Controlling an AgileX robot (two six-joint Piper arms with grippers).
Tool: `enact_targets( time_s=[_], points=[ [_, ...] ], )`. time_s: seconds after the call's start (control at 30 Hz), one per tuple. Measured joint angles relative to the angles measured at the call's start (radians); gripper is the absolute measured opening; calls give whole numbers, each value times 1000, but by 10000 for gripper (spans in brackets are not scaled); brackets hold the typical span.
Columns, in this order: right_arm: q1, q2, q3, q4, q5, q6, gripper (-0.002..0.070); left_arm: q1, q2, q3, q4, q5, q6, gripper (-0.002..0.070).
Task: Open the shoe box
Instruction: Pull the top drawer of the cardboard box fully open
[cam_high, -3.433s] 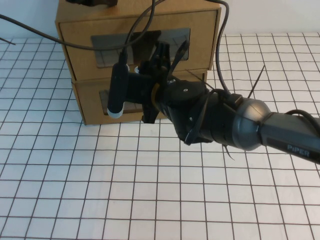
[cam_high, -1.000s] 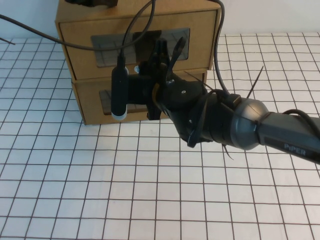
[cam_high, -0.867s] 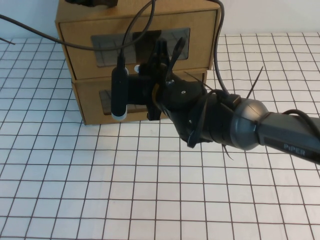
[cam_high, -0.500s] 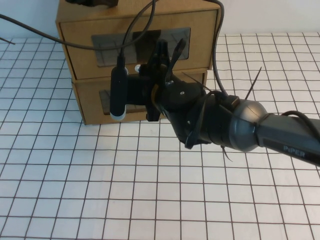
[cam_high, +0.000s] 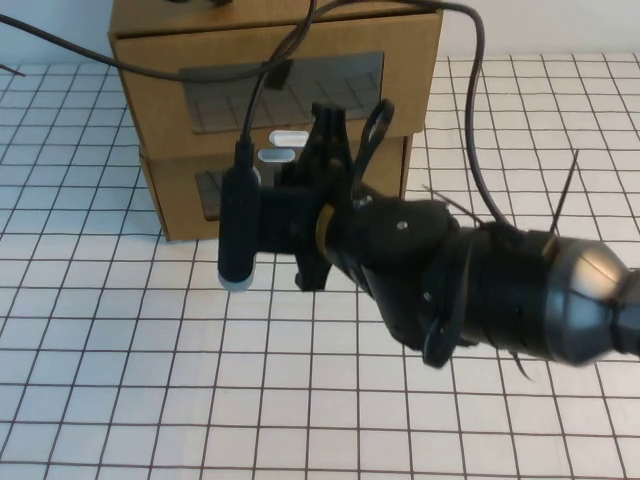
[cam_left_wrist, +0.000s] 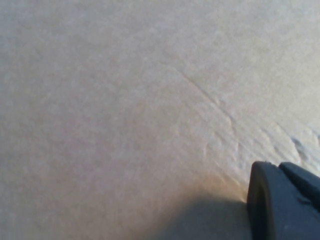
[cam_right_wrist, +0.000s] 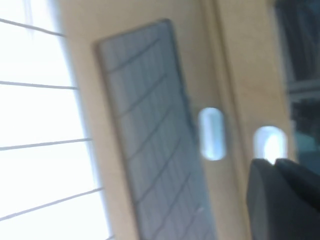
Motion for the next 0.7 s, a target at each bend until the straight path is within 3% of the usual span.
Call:
enact_targets(
  time_s=[0.3, 0.53, 0.7],
  points=[
    [21, -33, 49, -38, 49, 113, -1, 0, 0, -2, 4, 6, -6, -2],
    [-37, -29, 47, -96, 10, 200, 132, 0, 0, -2, 6, 6, -6, -2],
    [-55, 3, 14, -105, -20, 205, 155, 0, 0, -2, 6, 6, -4, -2]
  ],
)
